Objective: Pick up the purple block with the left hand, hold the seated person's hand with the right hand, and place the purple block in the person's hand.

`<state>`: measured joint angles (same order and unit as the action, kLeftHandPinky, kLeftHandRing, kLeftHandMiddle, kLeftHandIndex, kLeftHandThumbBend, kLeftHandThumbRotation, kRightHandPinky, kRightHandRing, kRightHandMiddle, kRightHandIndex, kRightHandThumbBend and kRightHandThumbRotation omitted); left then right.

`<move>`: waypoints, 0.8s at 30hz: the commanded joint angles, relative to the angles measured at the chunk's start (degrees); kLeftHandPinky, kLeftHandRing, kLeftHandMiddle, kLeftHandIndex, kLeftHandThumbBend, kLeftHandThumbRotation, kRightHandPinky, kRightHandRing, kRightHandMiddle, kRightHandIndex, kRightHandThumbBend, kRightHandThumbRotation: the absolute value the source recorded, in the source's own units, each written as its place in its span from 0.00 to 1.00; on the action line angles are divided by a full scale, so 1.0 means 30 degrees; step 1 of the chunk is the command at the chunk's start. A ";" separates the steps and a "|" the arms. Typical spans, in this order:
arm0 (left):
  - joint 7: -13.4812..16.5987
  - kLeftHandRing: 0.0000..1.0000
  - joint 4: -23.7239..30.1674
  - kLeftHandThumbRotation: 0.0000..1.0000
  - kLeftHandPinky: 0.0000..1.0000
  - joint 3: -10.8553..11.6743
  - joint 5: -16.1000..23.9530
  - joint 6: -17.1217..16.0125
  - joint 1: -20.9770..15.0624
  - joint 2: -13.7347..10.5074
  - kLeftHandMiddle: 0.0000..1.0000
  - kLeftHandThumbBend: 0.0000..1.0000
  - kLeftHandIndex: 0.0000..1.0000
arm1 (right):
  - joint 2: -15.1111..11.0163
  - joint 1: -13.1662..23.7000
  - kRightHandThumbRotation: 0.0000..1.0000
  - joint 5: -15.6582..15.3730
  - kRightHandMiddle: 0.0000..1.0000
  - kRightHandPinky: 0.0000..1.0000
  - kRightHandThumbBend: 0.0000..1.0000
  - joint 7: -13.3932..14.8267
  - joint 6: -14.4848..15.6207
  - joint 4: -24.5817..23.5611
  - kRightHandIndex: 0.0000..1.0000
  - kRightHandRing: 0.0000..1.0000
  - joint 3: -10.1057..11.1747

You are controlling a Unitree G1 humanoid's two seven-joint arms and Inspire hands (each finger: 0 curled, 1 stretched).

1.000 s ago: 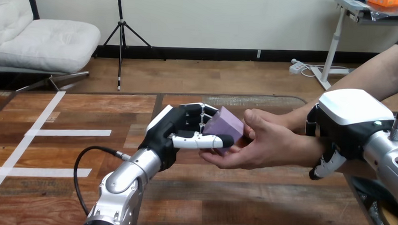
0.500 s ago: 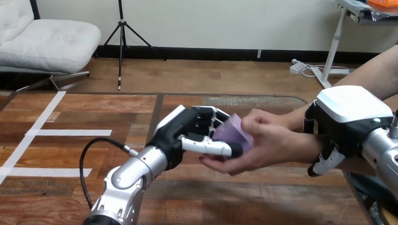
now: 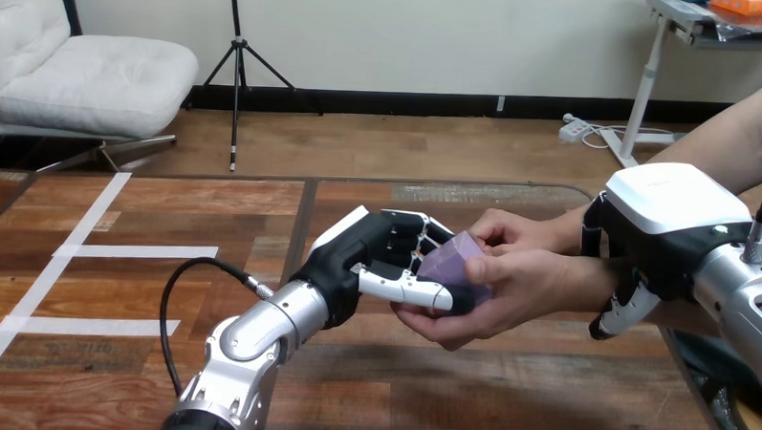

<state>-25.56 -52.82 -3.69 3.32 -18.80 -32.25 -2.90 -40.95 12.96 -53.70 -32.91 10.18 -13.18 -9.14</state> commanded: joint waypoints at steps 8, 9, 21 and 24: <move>-0.0129 0.35 0.0566 0.10 0.30 -0.0573 0.0190 -0.0092 -0.1563 0.0505 0.43 0.81 0.46 | -0.0428 0.2306 0.00 -0.0116 0.40 0.24 0.80 0.0289 -0.0171 -0.1226 0.49 0.31 0.0876; -0.0135 0.35 0.0556 0.10 0.30 -0.0578 0.0188 -0.0077 -0.1566 0.0507 0.43 0.81 0.46 | -0.0405 0.2297 0.00 -0.0115 0.39 0.24 0.80 0.0286 -0.0155 -0.1257 0.49 0.31 0.0892; -0.0138 0.34 0.0382 0.11 0.29 -0.0627 0.0242 -0.0191 -0.1588 0.0444 0.42 0.80 0.46 | -0.0338 0.2264 0.00 -0.0302 0.39 0.23 0.80 0.0238 -0.0066 -0.1206 0.49 0.30 0.0840; -0.0094 0.34 0.0387 0.10 0.29 -0.0667 0.0328 -0.0147 -0.1595 0.0375 0.42 0.80 0.46 | -0.0337 0.2224 0.00 -0.0312 0.38 0.22 0.80 0.0360 -0.0138 -0.1145 0.49 0.29 0.0829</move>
<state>-25.63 -52.76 -3.96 3.41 -18.80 -33.08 -2.95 -40.95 13.96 -53.86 -33.31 9.49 -13.35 -9.14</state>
